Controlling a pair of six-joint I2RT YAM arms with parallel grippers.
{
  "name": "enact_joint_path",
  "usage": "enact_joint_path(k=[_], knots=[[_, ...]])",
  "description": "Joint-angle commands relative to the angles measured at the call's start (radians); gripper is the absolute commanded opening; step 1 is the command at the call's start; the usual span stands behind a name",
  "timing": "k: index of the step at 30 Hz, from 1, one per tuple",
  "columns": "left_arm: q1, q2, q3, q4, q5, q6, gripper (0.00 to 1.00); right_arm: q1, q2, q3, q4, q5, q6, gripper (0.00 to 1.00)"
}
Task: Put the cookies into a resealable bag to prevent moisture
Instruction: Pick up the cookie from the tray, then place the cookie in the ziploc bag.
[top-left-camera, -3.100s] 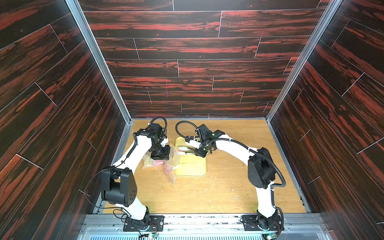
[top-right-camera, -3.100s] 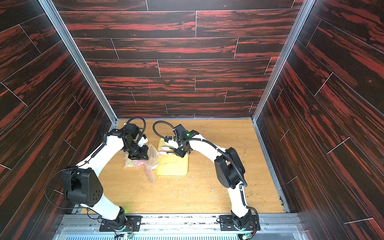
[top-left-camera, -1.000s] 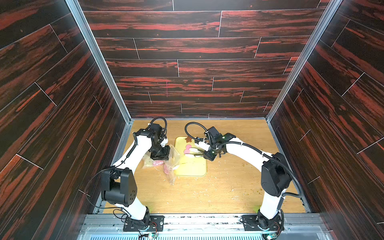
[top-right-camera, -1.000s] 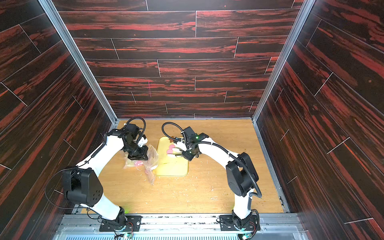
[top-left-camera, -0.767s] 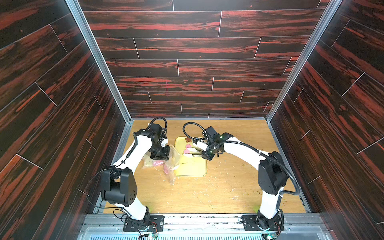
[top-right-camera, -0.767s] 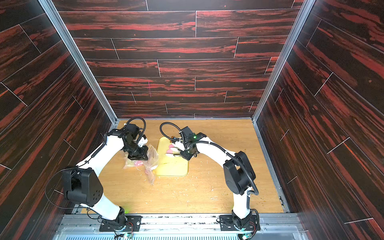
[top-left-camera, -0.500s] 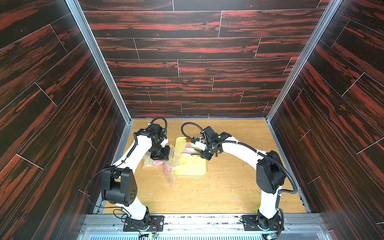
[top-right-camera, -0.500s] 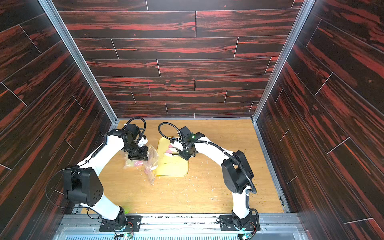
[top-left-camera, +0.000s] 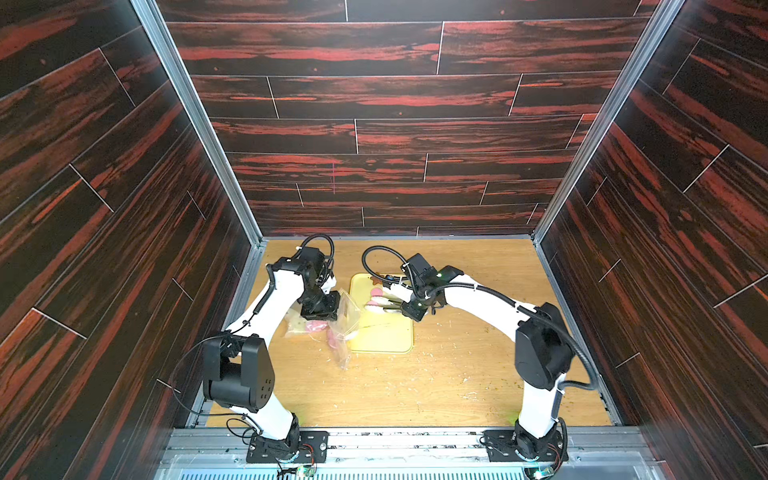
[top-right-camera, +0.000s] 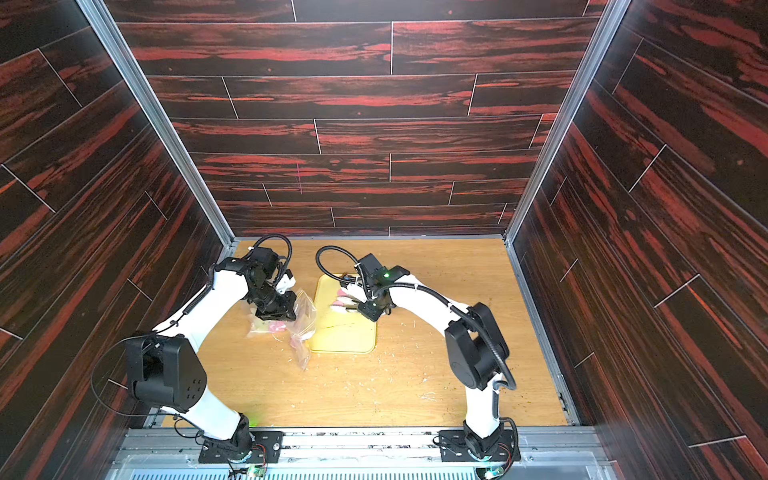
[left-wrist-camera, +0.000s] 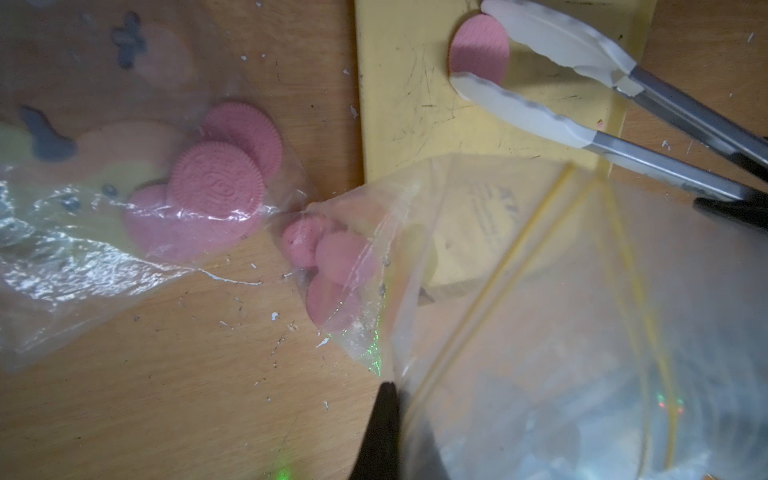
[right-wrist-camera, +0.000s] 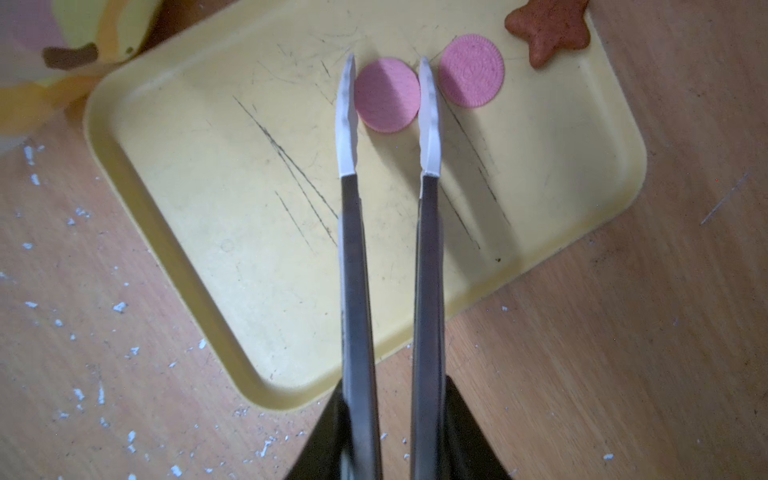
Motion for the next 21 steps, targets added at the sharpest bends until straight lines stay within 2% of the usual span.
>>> enact_joint_path(k=[1,8,13,18,21], knots=[[0.006,0.007,0.027,-0.02,0.004,0.011,0.0,-0.012,-0.133,-0.044,0.051,-0.042,0.008,0.32],[0.005,0.005,0.027,-0.016,0.007,0.007,0.0,-0.055,-0.308,-0.149,0.138,-0.161,0.035,0.32],[0.005,0.007,0.033,-0.021,0.003,0.008,0.0,-0.069,-0.432,-0.215,0.223,-0.344,0.058,0.32],[0.005,0.007,0.038,-0.024,0.003,0.008,0.0,-0.066,-0.468,-0.24,0.27,-0.551,0.081,0.32],[0.006,0.005,0.04,-0.026,0.003,0.008,0.0,-0.058,-0.459,-0.252,0.272,-0.609,0.078,0.33]])
